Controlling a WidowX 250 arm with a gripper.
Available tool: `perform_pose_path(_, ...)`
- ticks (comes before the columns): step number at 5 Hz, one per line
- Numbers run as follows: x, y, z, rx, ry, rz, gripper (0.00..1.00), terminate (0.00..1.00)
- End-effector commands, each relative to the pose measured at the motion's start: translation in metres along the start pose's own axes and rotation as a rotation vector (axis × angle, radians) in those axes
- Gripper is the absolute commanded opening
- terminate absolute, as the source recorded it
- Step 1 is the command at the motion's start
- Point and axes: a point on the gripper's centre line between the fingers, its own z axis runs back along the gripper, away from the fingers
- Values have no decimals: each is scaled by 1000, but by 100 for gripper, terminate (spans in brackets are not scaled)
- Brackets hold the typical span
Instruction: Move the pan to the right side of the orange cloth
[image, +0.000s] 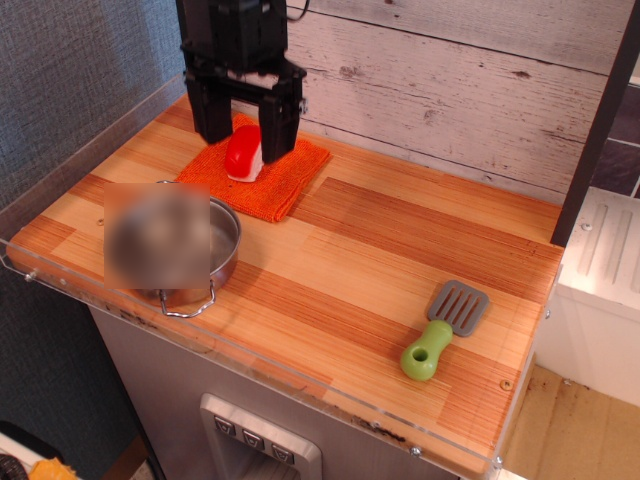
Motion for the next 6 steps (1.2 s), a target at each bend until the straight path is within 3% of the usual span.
perform_pose_path(1, -30, -4, 1, 79, -100, 48, 100, 0)
perform_pose_path(6, -57, 6, -60, 95, -3, 117, 100, 0)
